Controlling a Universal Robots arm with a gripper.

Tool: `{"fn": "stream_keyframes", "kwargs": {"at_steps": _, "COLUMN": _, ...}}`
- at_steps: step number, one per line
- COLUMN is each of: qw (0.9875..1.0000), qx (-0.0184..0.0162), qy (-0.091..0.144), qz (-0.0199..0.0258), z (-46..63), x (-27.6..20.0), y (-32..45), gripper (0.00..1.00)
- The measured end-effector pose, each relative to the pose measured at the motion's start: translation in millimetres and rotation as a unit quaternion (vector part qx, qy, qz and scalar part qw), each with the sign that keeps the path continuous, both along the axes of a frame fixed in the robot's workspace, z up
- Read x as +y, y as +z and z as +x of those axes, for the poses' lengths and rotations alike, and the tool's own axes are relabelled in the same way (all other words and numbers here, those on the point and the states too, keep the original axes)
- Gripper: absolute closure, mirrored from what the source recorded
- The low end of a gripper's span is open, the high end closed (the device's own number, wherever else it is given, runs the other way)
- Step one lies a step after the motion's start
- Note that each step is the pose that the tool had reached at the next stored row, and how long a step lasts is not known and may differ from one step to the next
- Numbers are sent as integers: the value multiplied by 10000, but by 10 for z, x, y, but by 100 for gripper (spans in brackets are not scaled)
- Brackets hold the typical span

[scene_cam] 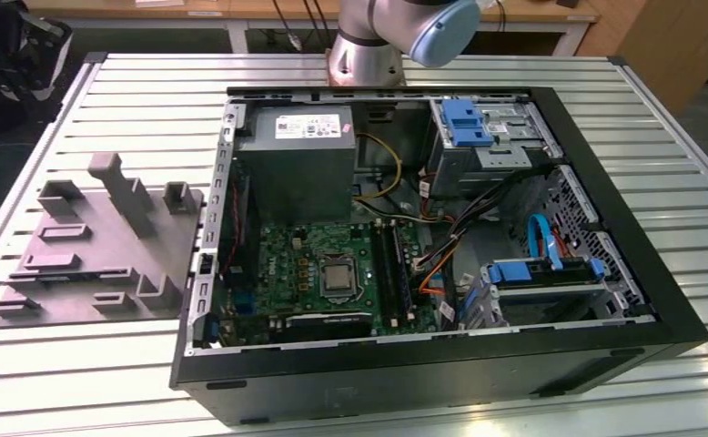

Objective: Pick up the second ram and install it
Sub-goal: 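Reach for the second ram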

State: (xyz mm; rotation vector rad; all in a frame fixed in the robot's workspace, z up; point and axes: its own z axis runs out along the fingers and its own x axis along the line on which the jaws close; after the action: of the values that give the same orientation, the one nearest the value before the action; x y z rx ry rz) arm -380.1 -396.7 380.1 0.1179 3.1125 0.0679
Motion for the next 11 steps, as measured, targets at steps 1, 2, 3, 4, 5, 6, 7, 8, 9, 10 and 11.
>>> {"fn": "stream_keyframes", "kwargs": {"at_steps": 1, "qw": 10000, "qx": 0, "qy": 0, "qz": 0, "z": -24, "x": 0, "y": -4, "gripper": 90}}
{"fn": "stream_keyframes", "kwargs": {"at_steps": 2, "qw": 10000, "qx": 0, "qy": 0, "qz": 0, "z": -47, "x": 0, "y": -8, "gripper": 90}}
{"fn": "stream_keyframes", "kwargs": {"at_steps": 3, "qw": 10000, "qx": 0, "qy": 0, "qz": 0, "z": -69, "x": 0, "y": -12, "gripper": 90}}
{"fn": "stream_keyframes", "kwargs": {"at_steps": 4, "qw": 10000, "qx": 0, "qy": 0, "qz": 0, "z": -86, "x": 0, "y": -15, "gripper": 90}}
{"fn": "stream_keyframes", "kwargs": {"at_steps": 5, "qw": 10000, "qx": 0, "qy": 0, "qz": 0, "z": -96, "x": 0, "y": -17, "gripper": 90}}
{"fn": "stream_keyframes", "kwargs": {"at_steps": 6, "qw": 10000, "qx": 0, "qy": 0, "qz": 0, "z": -100, "x": 0, "y": -17, "gripper": 90}}
{"fn": "stream_keyframes", "kwargs": {"at_steps": 7, "qw": 10000, "qx": 0, "qy": 0, "qz": 0, "z": -100, "x": 0, "y": -17, "gripper": 90}}
{"fn": "stream_keyframes", "kwargs": {"at_steps": 8, "qw": 10000, "qx": 0, "qy": 0, "qz": 0, "z": -100, "x": 0, "y": -17, "gripper": 90}}
{"fn": "stream_keyframes", "kwargs": {"at_steps": 9, "qw": 10000, "qx": 0, "qy": 0, "qz": -1, "z": -101, "x": -1, "y": -17, "gripper": 90}}
{"fn": "stream_keyframes", "kwargs": {"at_steps": 10, "qw": 10000, "qx": 0, "qy": 0, "qz": -1, "z": -102, "x": -6, "y": -17, "gripper": 90}}
{"fn": "stream_keyframes", "kwargs": {"at_steps": 11, "qw": 10000, "qx": 0, "qy": -1, "qz": -1, "z": -102, "x": -17, "y": -17, "gripper": 90}}
